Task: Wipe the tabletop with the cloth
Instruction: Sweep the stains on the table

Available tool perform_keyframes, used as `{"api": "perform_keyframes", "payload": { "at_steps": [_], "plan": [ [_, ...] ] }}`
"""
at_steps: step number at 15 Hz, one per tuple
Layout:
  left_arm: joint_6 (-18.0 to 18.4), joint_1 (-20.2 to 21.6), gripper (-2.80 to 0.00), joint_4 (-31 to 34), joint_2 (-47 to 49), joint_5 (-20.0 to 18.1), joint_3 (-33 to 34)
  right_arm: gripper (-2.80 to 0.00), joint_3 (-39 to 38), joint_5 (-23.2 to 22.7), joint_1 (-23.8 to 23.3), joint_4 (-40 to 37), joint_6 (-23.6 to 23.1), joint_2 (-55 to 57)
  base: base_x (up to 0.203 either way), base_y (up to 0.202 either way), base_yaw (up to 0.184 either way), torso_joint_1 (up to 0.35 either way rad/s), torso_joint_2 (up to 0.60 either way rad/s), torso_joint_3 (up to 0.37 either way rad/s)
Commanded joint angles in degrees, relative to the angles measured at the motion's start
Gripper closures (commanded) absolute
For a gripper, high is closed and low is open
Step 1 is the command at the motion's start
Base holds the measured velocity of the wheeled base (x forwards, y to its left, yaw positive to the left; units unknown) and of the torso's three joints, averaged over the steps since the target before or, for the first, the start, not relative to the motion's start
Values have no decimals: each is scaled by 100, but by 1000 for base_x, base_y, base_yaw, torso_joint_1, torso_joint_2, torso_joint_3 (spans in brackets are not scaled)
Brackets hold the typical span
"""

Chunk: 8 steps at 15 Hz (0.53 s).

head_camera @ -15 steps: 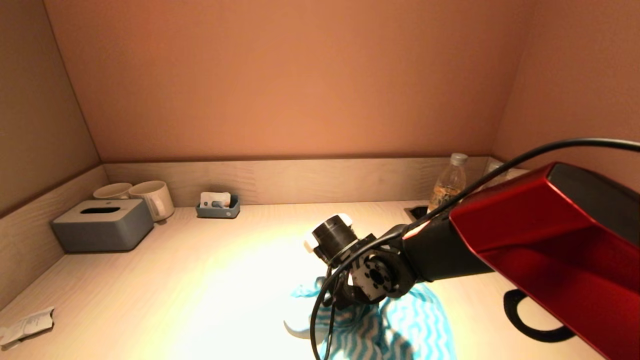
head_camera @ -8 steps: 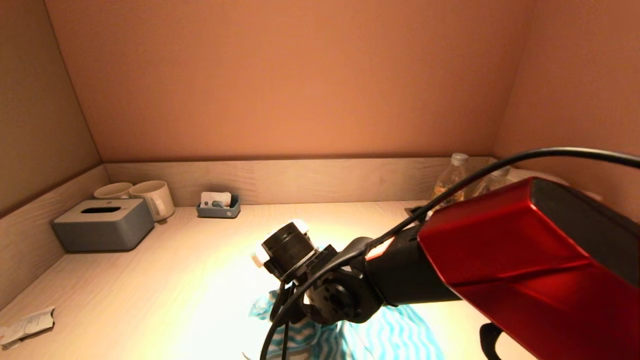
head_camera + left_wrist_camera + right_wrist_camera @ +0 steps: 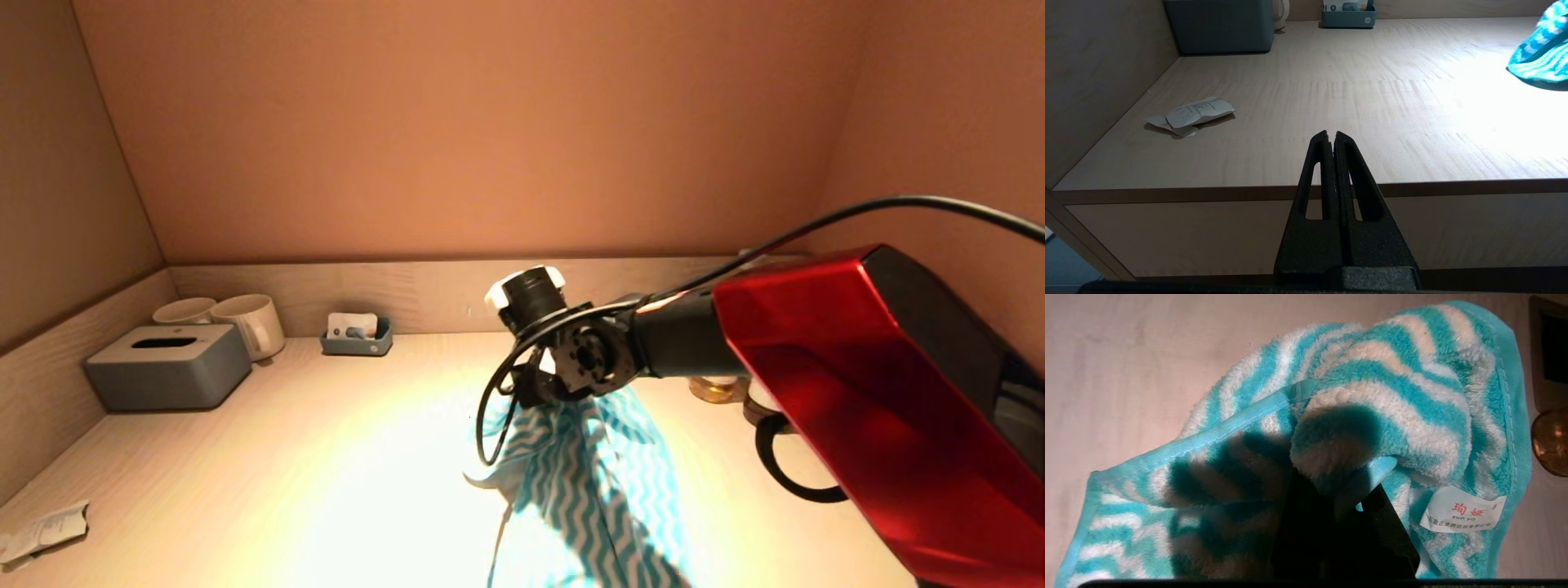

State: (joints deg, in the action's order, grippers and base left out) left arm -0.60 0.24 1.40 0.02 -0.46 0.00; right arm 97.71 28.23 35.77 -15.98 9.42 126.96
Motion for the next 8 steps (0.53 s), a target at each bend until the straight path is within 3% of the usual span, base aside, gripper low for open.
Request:
{"api": "perform_keyframes", "payload": {
  "at_steps": [1,8],
  "plan": [
    [-2,2,0,0,-2,-6,0,0,73,36,-354,-108,11,-305,0,0,0,0,0,0],
    [-2,2,0,0,-2,1,0,0,96,121,-947,-582,-41,-1296,0,0,0,0,0,0]
  ]
}}
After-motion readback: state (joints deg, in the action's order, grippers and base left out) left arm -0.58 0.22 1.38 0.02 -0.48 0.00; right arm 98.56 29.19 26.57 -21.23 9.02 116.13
